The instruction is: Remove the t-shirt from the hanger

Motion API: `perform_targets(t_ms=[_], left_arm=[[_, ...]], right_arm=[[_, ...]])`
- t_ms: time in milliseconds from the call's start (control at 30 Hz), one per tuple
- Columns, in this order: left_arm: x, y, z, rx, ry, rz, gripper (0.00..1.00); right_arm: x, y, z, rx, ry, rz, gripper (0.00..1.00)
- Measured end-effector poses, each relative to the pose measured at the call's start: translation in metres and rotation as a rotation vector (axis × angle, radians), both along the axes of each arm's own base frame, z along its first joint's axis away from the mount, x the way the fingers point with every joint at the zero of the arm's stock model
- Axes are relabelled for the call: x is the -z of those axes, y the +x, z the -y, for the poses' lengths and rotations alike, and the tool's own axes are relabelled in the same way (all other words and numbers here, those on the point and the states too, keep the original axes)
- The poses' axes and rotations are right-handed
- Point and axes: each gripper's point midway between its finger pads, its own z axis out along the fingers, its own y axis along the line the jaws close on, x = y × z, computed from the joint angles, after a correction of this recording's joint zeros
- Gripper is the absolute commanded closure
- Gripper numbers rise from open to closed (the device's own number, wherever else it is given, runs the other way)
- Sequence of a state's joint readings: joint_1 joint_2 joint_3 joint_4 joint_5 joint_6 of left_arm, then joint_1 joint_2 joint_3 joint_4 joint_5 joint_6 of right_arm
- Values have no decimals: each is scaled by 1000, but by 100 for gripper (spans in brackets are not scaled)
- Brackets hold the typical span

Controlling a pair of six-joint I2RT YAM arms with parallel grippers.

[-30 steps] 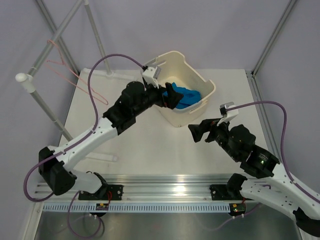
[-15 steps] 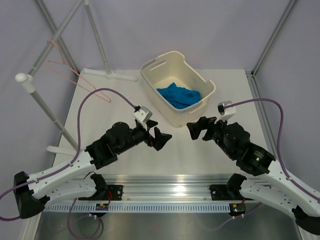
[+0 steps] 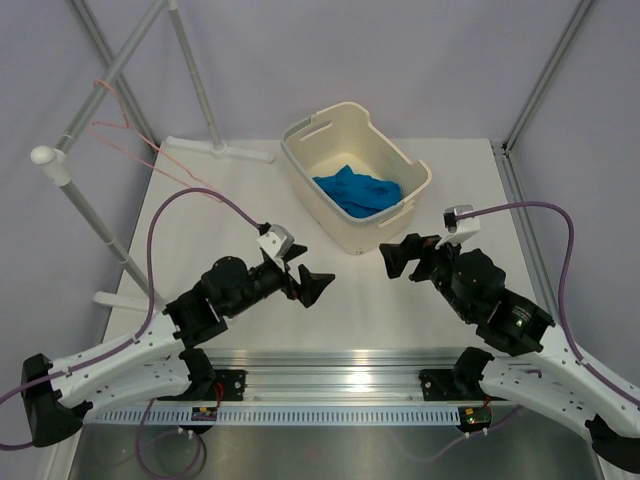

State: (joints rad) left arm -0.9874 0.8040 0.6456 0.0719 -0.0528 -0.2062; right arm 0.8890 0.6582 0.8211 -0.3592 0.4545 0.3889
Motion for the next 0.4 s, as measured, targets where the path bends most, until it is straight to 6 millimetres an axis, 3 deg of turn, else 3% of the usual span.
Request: perform_targets(t_ms=[400], left_arm=[[-6, -1, -6, -11, -34, 32, 1]], right_arm=[[-8, -4, 7, 7, 31, 27, 1]])
